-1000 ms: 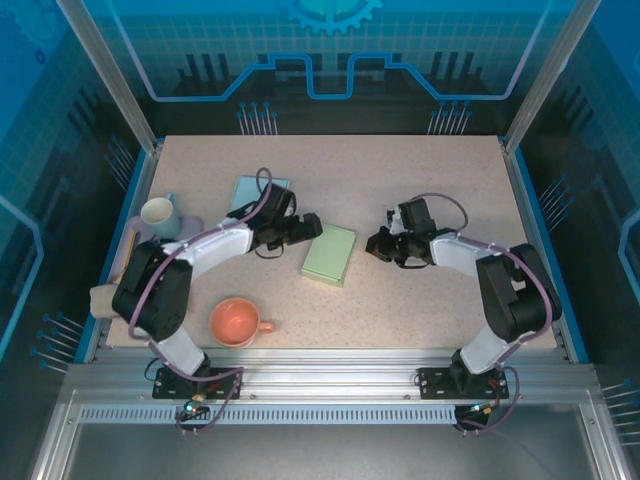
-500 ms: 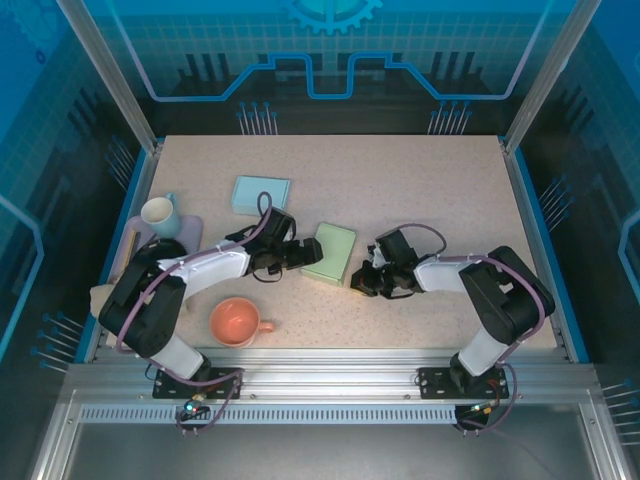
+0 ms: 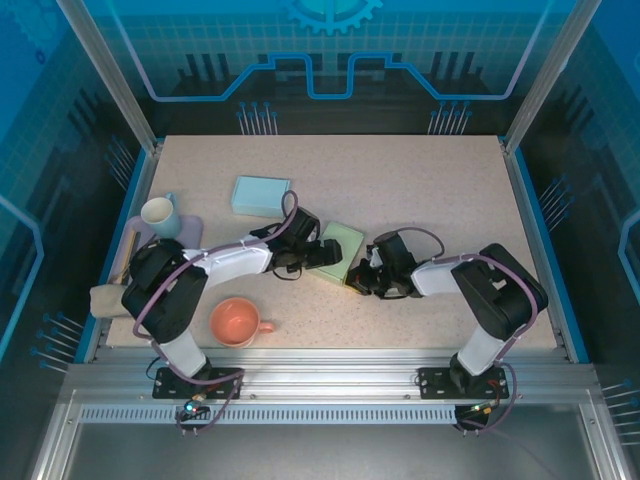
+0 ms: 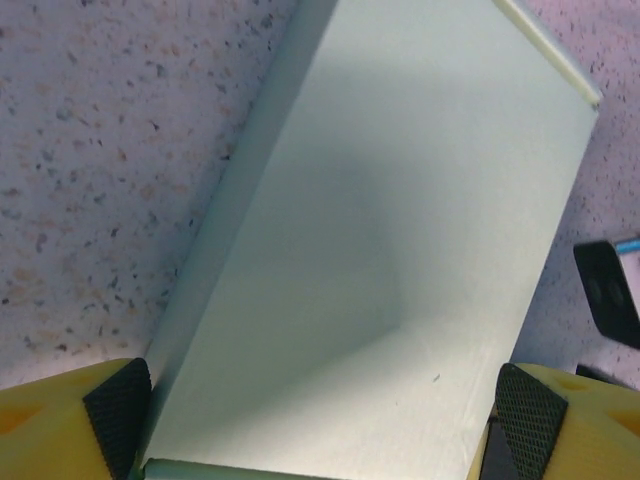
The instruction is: Fold the paper box
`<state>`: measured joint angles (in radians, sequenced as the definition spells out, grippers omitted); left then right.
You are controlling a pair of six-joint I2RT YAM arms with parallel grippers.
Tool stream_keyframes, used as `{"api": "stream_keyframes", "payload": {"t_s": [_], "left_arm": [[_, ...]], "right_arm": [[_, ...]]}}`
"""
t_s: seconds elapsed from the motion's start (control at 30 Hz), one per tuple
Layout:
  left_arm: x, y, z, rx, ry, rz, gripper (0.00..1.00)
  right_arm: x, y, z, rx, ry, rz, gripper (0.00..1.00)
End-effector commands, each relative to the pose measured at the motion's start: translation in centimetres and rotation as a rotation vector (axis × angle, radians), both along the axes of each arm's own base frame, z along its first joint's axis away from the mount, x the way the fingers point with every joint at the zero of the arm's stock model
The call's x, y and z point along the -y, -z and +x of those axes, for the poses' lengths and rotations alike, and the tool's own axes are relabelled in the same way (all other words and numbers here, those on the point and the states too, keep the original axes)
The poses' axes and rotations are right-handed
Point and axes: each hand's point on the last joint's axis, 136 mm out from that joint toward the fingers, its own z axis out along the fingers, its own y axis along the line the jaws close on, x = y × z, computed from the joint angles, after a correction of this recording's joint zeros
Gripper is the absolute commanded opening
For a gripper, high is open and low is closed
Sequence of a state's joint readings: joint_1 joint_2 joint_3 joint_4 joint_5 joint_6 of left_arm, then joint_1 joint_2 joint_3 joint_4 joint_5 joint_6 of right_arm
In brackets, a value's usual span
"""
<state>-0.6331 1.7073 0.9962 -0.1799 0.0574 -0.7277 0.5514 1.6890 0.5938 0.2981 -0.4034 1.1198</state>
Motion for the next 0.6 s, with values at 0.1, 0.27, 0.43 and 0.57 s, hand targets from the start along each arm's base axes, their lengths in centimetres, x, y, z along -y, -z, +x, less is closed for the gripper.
{"api": "stream_keyframes", "payload": {"t_s": [0.1, 0.27, 0.43, 0.57], "left_arm": [[4.2, -2.5, -0.6, -0.041, 0.071, -0.152, 0.91], [-1.5, -3.3, 1.4, -0.004, -0.08, -0.062, 0.92], [-6.2, -5.8, 0.7, 0.108, -0.199, 0.024, 0.92], [-7.4, -6.6, -1.4, 0.14, -0.24, -0.012, 0.92]], "right_arm": [[-4.2, -0.7, -0.3, 0.085, -0.019, 0.038, 0.0], [-0.2, -1.2, -0.9, 0.155, 0.006, -0.196, 0.03], [5.0, -6.3, -0.5, 0.368, 0.031, -0.517, 0.07], [10.2, -13.6, 0.8, 0.6, 0.114, -0.736, 0.35]]}}
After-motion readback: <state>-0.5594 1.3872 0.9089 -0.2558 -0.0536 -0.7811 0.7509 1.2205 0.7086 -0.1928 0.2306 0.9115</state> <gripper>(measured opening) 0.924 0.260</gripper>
